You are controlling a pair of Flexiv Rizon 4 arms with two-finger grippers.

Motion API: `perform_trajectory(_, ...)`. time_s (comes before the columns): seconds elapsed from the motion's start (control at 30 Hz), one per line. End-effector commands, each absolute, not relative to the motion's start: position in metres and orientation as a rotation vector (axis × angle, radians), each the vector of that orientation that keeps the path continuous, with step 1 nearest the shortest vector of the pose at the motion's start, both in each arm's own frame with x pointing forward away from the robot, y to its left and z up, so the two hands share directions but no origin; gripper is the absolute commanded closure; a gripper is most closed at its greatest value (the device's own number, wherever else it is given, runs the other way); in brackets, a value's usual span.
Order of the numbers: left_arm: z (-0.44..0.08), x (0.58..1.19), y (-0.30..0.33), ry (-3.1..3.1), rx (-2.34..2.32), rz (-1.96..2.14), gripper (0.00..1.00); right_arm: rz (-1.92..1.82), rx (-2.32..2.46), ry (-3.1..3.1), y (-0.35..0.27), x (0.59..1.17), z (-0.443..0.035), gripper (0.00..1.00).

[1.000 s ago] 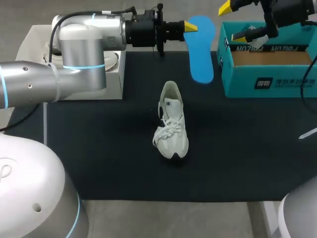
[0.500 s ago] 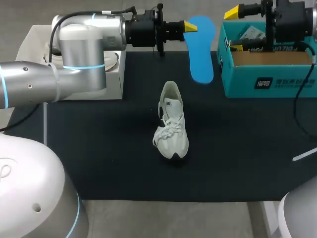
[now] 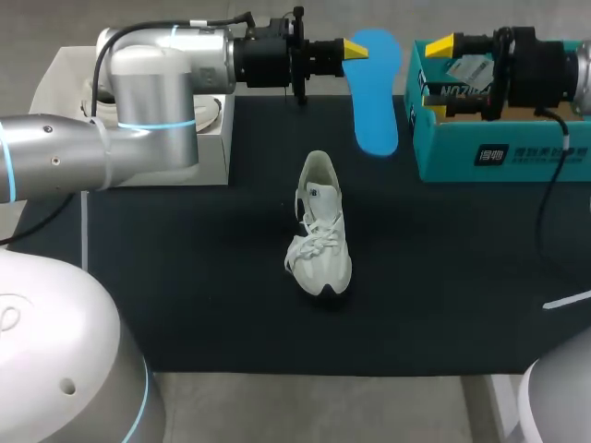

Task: Take the shoe out of the shoebox, open the shoe tongue, remove and reinsert the insole, then place the shoe into the shoebox

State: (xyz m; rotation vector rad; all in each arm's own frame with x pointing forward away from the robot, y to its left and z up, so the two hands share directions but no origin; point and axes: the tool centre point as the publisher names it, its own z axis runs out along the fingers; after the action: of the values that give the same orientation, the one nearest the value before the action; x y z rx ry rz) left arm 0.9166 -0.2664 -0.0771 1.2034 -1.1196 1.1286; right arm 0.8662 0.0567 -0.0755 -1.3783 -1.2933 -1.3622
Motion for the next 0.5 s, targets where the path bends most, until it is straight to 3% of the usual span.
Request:
perform_trajectory(0.03,-0.077,0.916,-0.266,-1.120,1.205,1.130,1.00,-1.355,-1.383,-1.298,0.059,0.869,-0.074,0.00)
perform_trajectory(0.23,-0.073,0.919,-0.252,-1.691,0.866,2.116,1.00,-1.355,-1.383,-1.298,0.059,0.869,-0.074,0.00)
perform_trajectory(0.5,-0.067,0.916,-0.249,-1.602,0.919,1.972,1.00,-1.355,-1.383,-1.298,0.059,0.869,-0.074,0.00)
